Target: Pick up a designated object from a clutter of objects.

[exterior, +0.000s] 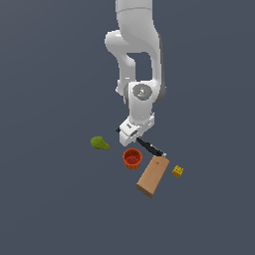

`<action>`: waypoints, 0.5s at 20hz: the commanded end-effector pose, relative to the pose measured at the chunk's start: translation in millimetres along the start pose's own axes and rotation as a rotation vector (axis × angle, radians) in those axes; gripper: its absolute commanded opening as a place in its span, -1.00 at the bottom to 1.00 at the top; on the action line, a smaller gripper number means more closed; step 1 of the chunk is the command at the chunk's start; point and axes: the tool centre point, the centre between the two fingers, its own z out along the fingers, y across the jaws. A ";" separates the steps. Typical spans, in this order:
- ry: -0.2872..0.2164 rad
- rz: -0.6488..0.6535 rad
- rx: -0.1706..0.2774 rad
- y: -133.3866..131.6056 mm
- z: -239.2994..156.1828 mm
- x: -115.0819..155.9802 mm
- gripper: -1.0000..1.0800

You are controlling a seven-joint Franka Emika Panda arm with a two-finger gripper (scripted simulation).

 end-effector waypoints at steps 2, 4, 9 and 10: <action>0.001 0.000 -0.001 3.3 -5.6 -1.3 -1.00; 0.001 0.000 -0.001 6.8 -11.6 -3.3 -1.00; 0.001 0.000 0.000 20.7 -35.2 -10.9 -1.00; 0.001 -0.001 0.000 24.3 -41.4 -12.8 -1.00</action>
